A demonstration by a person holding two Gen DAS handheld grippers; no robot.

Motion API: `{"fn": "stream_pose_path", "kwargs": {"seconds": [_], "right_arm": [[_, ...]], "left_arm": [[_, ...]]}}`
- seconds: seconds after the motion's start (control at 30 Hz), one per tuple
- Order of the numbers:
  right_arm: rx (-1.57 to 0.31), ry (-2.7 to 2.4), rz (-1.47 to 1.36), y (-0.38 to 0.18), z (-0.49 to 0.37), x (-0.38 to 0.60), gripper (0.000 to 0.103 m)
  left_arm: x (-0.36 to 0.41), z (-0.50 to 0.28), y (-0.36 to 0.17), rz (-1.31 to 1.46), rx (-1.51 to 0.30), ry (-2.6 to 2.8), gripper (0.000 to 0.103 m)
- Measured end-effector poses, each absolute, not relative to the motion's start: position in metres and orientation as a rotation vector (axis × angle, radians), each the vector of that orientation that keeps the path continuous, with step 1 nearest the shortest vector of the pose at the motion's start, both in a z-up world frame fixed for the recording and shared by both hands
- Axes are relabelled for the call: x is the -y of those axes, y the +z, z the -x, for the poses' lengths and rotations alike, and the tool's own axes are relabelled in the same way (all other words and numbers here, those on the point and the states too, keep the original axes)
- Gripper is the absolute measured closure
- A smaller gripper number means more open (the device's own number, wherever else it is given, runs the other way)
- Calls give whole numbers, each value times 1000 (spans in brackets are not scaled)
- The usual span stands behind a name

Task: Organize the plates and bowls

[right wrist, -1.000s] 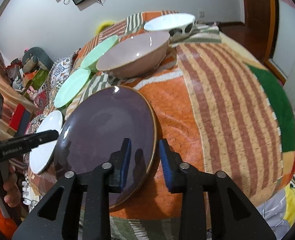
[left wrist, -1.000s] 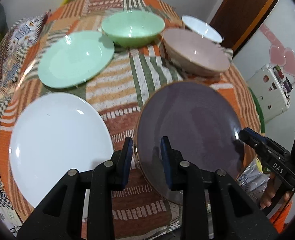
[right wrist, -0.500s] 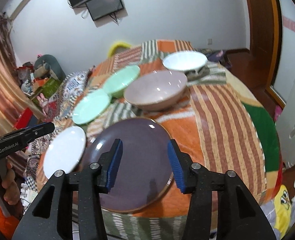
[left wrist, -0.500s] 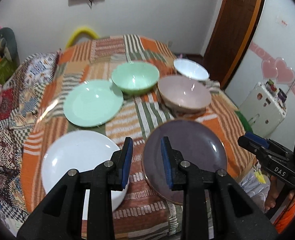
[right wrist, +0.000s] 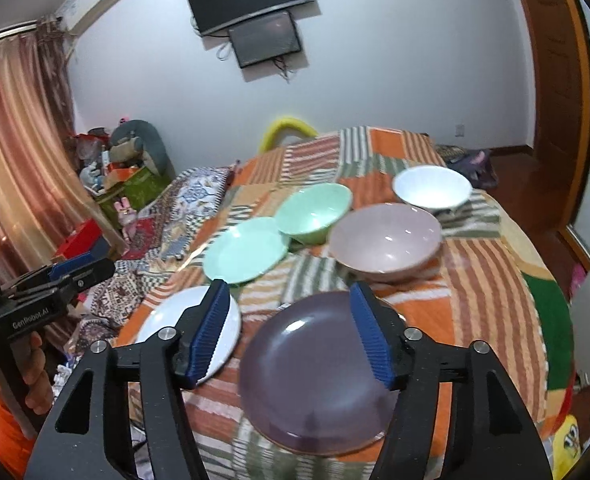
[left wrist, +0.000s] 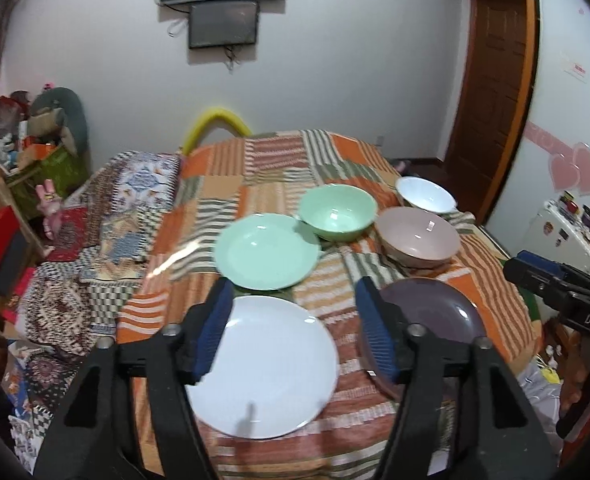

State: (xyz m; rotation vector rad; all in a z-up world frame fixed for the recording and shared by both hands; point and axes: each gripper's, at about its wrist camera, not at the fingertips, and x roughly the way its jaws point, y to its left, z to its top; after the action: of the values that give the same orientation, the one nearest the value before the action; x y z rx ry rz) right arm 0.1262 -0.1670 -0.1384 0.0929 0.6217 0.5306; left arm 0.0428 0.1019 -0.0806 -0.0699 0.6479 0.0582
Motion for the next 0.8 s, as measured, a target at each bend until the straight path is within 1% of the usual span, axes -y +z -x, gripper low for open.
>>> {"fn": "stream_pose_path", "kwargs": {"seconds": [0.07, 0.2, 0.33, 0.6, 0.8], "right_arm": [[-616, 556, -85, -137, -127, 156, 37], [-618, 593, -69, -138, -132, 133, 31], [-639, 618, -64, -144, -139, 110, 24], [-703, 638, -11, -162, -148, 74, 24], [-805, 641, 42, -193, -167, 47, 24]], "left_arm": [[-114, -37, -79, 76, -643, 87, 30], [-141, -28, -80, 101, -633, 153, 15], [-166, -23, -88, 110, -636, 217, 13], [-209, -35, -127, 179, -734, 251, 13], [-232, -46, -170, 230, -839, 242, 13]]}}
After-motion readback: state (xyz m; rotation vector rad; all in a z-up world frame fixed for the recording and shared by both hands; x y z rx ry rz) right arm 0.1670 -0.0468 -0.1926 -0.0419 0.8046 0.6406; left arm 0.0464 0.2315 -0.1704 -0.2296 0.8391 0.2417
